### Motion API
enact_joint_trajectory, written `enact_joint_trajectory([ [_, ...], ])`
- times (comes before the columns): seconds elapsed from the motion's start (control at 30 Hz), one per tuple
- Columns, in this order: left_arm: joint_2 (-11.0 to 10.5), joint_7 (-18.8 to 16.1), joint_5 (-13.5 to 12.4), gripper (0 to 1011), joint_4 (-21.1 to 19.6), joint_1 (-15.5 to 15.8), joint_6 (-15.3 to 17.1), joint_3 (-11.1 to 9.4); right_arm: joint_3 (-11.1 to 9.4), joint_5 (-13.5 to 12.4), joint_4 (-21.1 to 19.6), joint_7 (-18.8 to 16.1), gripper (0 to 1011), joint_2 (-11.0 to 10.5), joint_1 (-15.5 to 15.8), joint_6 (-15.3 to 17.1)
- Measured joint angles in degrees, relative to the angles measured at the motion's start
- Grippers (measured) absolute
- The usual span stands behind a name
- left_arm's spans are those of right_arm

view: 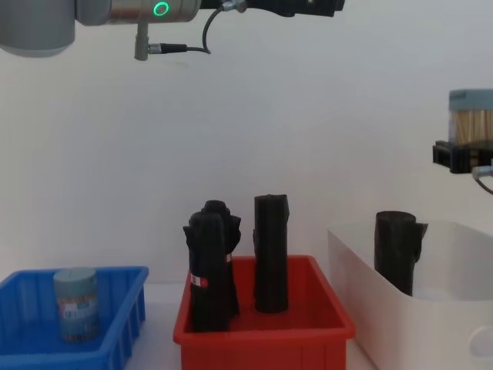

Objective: Pick the cotton swabs from the blue box and place them into the white box.

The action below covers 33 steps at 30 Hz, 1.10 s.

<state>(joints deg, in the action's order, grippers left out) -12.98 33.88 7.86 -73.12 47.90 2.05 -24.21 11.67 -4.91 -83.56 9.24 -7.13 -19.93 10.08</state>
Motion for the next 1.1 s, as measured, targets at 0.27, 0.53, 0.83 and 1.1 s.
enact_joint_trajectory([
  [0.27, 0.0, 0.0, 0.0, 1004, 0.0, 0.0, 0.0, 0.0, -0.4, -1.4, -0.5, -3.5, 650, -0.5, 0.2, 5.1],
  [0.53, 0.0, 0.0, 0.0, 1004, 0.0, 0.0, 0.0, 0.0, -0.3, -1.6, -0.1, -6.2, 758, -0.4, -0.5, 8.4],
  [0.83, 0.0, 0.0, 0.0, 1003, 0.0, 0.0, 0.0, 0.0, -0.2, -1.7, 0.2, -7.7, 1001, -0.3, -0.9, 10.2],
  [1.1, 0.0, 0.0, 0.0, 1004, 0.0, 0.0, 0.0, 0.0, -0.2, -1.7, 0.4, -8.2, 1001, -0.2, -1.1, 11.0],
])
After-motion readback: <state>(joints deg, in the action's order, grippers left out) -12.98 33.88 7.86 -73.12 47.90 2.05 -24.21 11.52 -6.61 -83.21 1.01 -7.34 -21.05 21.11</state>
